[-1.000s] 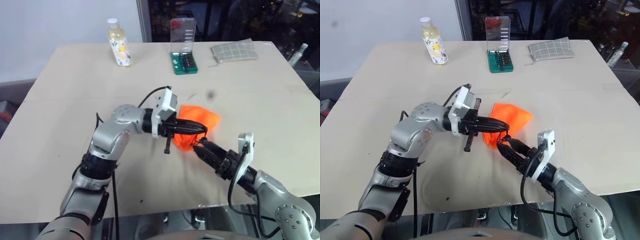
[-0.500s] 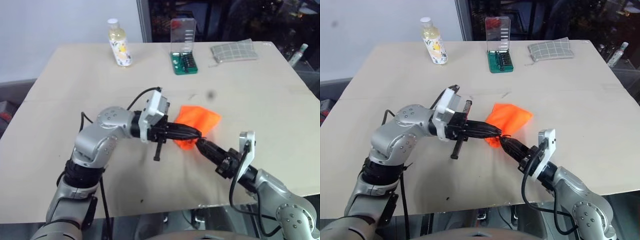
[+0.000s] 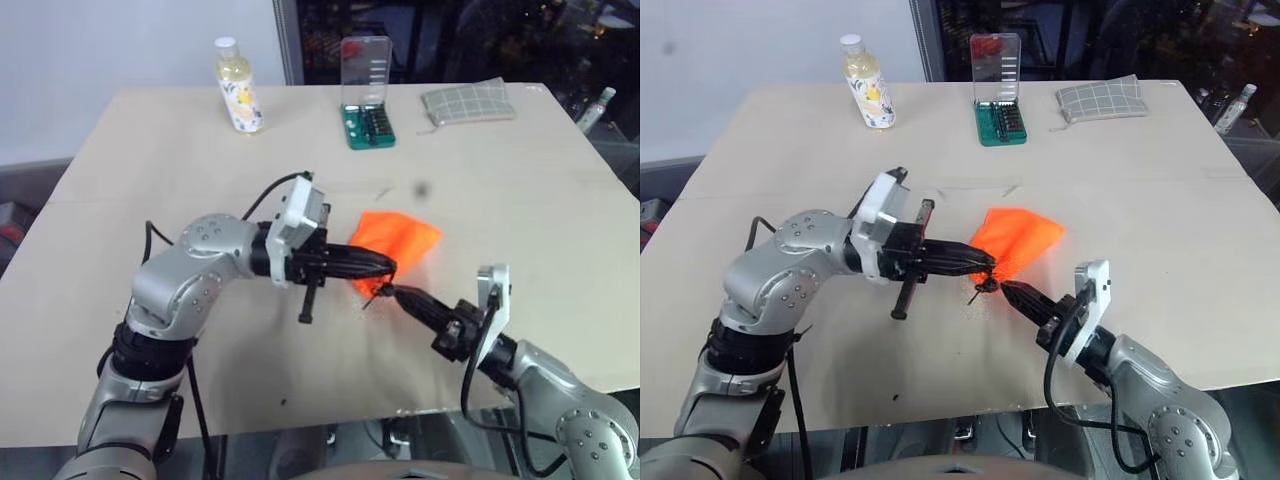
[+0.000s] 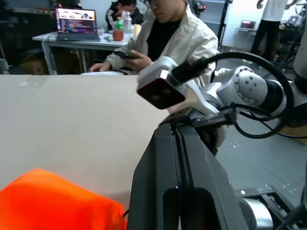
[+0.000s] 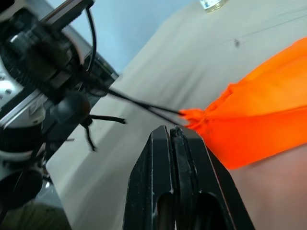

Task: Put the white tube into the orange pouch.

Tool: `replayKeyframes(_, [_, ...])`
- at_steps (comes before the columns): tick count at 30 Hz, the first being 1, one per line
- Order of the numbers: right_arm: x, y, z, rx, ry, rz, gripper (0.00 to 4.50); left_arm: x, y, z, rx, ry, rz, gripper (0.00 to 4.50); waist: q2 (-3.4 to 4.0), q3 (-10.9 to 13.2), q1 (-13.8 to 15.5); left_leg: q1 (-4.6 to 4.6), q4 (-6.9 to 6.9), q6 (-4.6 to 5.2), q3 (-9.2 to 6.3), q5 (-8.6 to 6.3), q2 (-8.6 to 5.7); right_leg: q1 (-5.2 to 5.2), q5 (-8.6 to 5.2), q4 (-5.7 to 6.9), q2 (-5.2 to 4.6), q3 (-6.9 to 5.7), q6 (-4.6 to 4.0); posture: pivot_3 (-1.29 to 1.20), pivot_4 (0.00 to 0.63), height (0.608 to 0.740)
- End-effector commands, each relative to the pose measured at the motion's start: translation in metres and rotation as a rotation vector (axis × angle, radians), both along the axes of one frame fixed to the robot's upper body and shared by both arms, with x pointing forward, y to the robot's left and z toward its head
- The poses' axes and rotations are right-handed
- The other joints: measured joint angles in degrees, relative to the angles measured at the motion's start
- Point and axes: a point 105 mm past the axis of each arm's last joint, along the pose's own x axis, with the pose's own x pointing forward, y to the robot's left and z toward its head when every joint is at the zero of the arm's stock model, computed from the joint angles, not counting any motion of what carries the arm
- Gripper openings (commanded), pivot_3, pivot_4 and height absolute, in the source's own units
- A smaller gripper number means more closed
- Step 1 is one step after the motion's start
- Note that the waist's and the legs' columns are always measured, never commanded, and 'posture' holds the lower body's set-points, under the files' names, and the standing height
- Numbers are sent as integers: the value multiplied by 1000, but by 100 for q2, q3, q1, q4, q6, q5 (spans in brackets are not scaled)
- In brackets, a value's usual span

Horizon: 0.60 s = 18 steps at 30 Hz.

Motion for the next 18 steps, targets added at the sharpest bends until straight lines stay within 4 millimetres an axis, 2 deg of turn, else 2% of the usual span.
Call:
replayKeyframes(1, [-10, 5, 13, 21, -71, 41, 869, -6, 1, 9, -10, -51, 0, 0, 0, 0, -1, 0, 0, 0, 0, 0, 0, 0, 0, 0, 0, 0, 0, 0, 150, 740])
replayKeyframes(5, [-8, 6, 14, -9, -108, 17, 2596, -6, 1, 9, -10, -51, 0, 0, 0, 0, 0, 1, 0, 0, 0, 0, 1, 0, 0, 0, 0, 0, 0, 0, 150, 740])
replayKeyframes(12, [-7, 8, 16, -12, -141, 20, 2596, -3, 1, 12, -8, -48, 7, 0, 0, 0, 2, 1, 0, -2, 0, 1, 1, 0, 0, 0, -1, 1, 0, 0, 150, 740])
replayKeyframes(18, [-9, 14, 22, 19, -156, 60, 2596, 4, -8, 14, -8, -41, 27, 0, 0, 0, 4, 2, 0, -2, 0, 1, 0, 1, 0, 0, -1, 3, 0, 0, 150, 740])
